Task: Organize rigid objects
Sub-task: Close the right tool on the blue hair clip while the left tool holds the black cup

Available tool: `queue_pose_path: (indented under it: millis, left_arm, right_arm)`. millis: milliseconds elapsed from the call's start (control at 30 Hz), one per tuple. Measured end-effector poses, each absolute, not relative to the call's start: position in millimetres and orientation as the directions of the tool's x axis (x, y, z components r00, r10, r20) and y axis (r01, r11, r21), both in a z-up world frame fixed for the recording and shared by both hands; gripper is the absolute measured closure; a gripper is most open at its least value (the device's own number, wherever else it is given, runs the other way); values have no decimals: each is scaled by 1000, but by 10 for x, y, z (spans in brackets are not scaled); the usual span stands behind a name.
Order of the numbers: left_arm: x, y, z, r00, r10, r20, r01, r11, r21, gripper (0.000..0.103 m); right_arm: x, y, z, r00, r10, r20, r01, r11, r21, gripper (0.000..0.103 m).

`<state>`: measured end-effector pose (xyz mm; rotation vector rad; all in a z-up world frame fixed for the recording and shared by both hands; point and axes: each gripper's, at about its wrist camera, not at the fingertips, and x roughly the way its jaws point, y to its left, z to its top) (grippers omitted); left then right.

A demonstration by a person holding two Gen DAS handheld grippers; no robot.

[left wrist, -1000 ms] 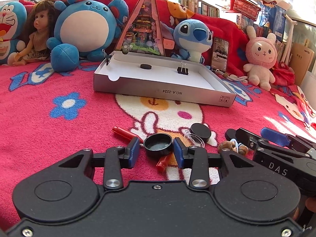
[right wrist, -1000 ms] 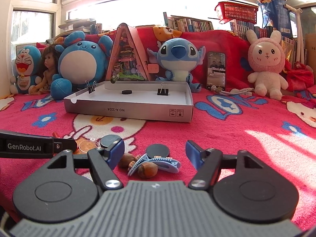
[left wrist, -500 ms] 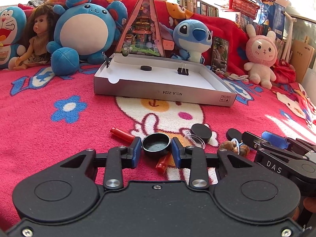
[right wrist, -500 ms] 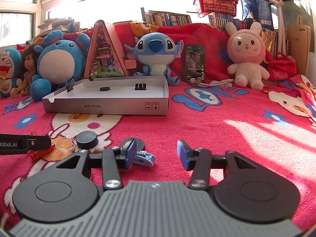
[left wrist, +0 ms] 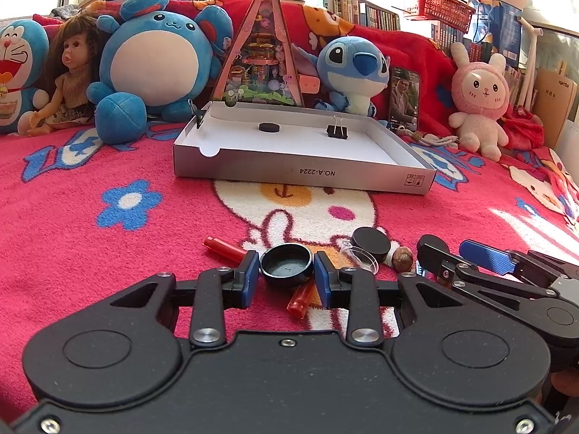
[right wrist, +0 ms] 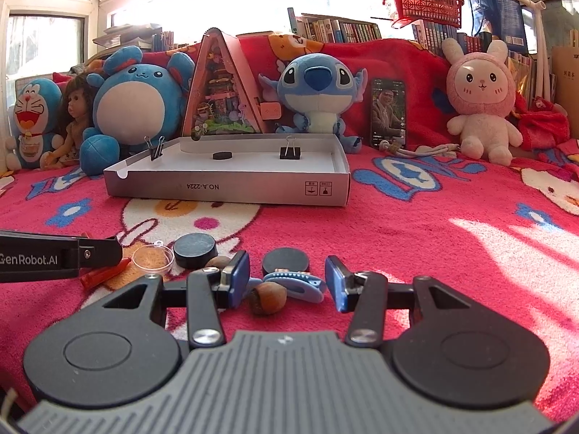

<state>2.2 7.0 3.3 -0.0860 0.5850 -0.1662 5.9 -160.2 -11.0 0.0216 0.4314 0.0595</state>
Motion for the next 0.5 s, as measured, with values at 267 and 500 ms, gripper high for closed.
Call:
queue_pose_path:
  millis: [267, 500]
  left_arm:
    - [43, 89, 34, 823, -174, -541, 125, 984, -126, 72]
    - [48, 94, 31, 823, -174, -541, 125, 984, -126, 72]
  right_arm:
    - [-34, -1674, -53, 924, 42, -381, -20, 998, 62, 36]
    - [-38, -1741, -75, 914, -27, -404, 26, 1000, -7, 36]
